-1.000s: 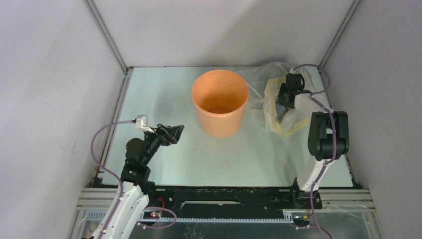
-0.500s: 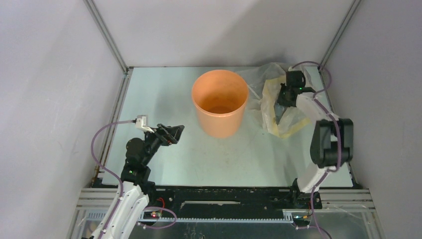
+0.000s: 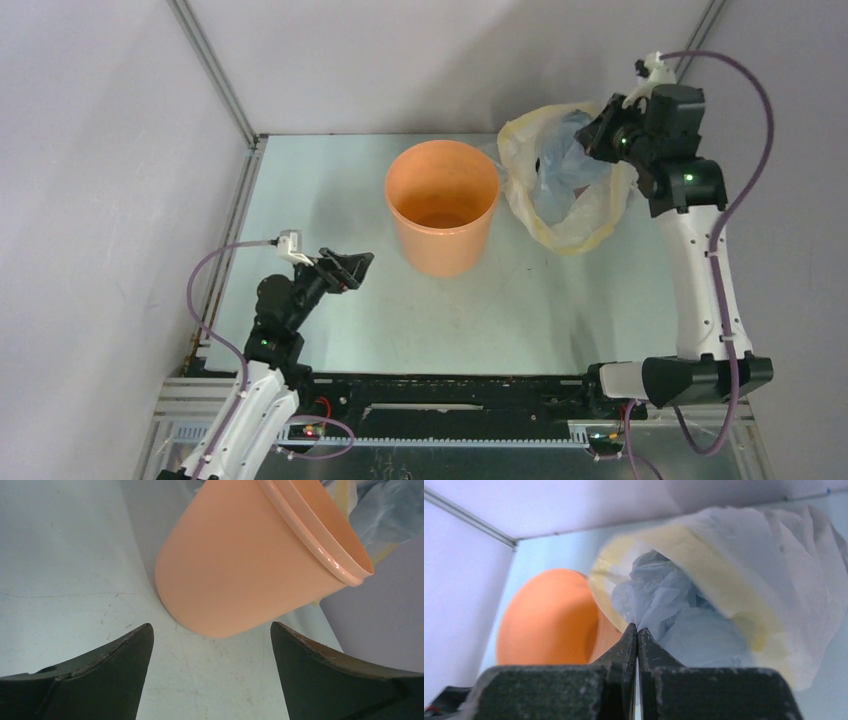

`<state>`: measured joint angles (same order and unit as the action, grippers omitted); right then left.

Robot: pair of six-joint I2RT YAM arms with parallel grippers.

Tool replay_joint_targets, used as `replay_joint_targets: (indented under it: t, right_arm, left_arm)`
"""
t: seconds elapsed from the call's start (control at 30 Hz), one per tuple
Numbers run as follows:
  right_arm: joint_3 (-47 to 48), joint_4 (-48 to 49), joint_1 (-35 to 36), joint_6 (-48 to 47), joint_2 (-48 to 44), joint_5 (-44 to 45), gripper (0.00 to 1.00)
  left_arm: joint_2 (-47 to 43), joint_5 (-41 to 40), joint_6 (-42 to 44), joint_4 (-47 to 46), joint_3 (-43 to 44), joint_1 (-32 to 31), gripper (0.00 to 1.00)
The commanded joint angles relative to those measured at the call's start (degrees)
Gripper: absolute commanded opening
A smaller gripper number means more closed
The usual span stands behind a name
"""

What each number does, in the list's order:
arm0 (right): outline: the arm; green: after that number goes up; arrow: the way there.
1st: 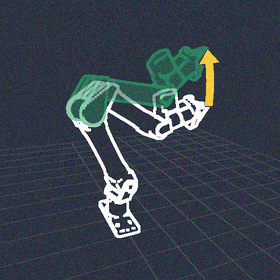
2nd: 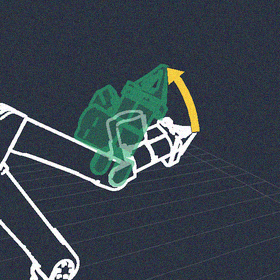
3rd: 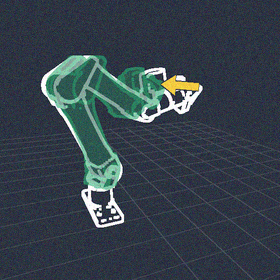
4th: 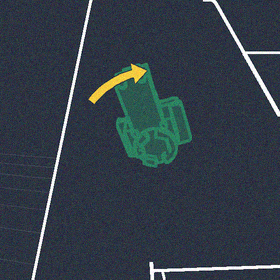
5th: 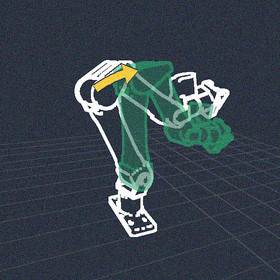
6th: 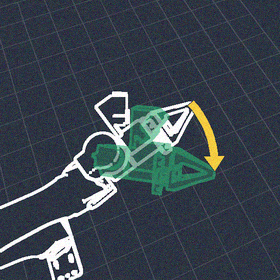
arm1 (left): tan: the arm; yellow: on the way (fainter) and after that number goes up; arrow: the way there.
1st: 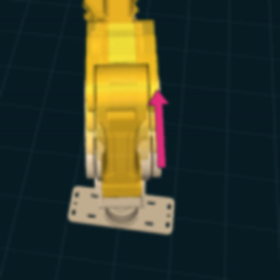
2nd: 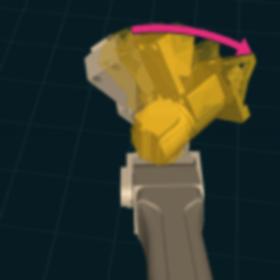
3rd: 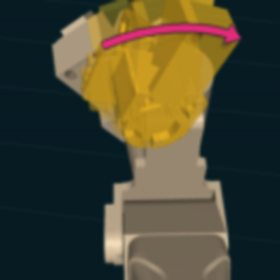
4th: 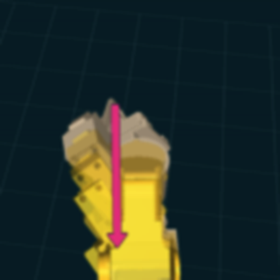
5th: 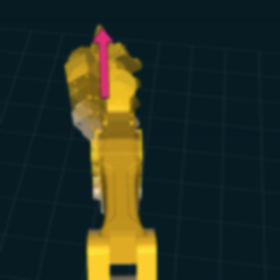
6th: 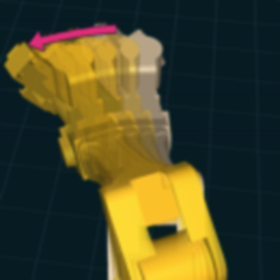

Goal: Put the trash bags into the trash bin

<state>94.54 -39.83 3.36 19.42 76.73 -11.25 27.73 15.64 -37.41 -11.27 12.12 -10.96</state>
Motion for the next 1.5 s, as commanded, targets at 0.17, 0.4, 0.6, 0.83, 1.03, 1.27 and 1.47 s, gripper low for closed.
replay_joint_targets:
  t: [0.17, 0.4, 0.6, 0.83, 1.03, 1.27, 1.47]
  right_arm:
    - [13.13, -1.34, 0.16, 5.89, 0.0, -17.8, 0.0]
    - [13.41, -6.49, 13.63, -1.58, -3.69, -14.24, 0.0]
    - [3.84, -8.4, 20.87, -3.61, -11.99, -7.04, 0.0]
    - [-12.64, -6.06, 27.36, -2.19, -23.79, -14.14, 0.0]
    - [-21.94, -4.42, 43.77, -1.71, -24.15, -5.81, 0.0]
    - [-29.82, 0.6, 51.25, 2.14, -20.53, 6.17, 0.51]
    - [-34.03, -2.32, 48.31, 5.23, -23.96, 23.85, 0.86]
  left_arm:
    - [2.8, -0.65, -0.39, -0.82, 5.7, -2.4, 0.94]
    - [4.03, -1.47, 0.14, -0.03, 8.01, -5.69, 0.94]
    - [3.25, -3.35, -0.18, 0.6, 8.26, -10.64, 0.94]
    - [-0.06, -3.59, -0.99, 2.45, 8.67, -14.93, 0.94]
    - [-1.53, -0.87, -1.4, 2.65, 10.01, -18.03, 0.94]
    - [-1.24, -2.44, -2.24, 3.71, 7.82, -19.58, 0.95]
    - [2.61, -5.98, -0.39, 9.0, 9.07, -21.05, 0.95]
